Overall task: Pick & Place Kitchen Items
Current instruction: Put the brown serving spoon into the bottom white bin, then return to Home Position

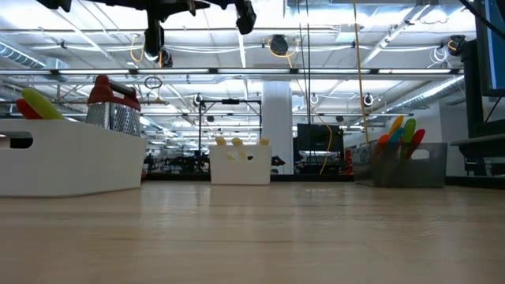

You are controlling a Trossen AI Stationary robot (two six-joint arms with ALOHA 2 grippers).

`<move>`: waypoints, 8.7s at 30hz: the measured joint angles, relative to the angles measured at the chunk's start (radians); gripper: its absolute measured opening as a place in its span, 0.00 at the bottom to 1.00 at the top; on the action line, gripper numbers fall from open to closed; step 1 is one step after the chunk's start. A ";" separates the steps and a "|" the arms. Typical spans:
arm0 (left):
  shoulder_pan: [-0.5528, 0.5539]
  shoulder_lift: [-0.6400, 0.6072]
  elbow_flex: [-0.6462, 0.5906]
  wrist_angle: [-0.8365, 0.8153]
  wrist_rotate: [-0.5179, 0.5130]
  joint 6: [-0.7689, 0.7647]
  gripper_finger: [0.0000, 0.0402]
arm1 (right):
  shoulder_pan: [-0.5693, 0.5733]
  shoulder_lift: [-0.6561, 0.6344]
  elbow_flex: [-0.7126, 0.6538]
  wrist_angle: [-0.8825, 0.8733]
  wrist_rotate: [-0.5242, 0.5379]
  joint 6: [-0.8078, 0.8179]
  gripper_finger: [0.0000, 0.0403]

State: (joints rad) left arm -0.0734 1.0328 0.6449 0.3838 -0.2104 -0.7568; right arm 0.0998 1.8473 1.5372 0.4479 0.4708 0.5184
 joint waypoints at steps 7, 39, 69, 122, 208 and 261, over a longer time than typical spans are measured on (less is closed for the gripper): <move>0.000 -0.001 0.000 -0.043 0.028 -0.020 0.05 | 0.000 0.000 -0.001 -0.030 -0.003 -0.005 0.18; -0.028 -0.314 -0.001 -0.659 0.051 -0.326 0.05 | 0.033 -0.040 -0.001 -0.393 -0.214 -0.012 0.36; -0.260 -0.354 -0.001 -0.997 0.283 -1.021 0.05 | 0.049 -0.572 -0.490 -0.346 -0.154 -0.270 0.03; 0.127 -0.354 -0.296 -0.853 0.741 -1.173 0.07 | 0.052 -1.344 -0.972 -0.423 -0.156 -0.216 0.00; 0.078 -0.703 0.198 -0.864 0.184 0.621 0.37 | 0.052 -1.388 -0.970 -0.583 -0.237 -0.155 0.02; 0.077 -1.028 -0.415 -0.573 0.273 0.672 0.37 | 0.050 -1.730 -1.265 -0.541 -0.200 -0.096 0.01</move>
State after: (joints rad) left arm 0.0040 0.0051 0.2299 -0.1888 0.0631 -0.0846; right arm 0.1497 0.1177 0.2718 -0.0934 0.2705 0.4228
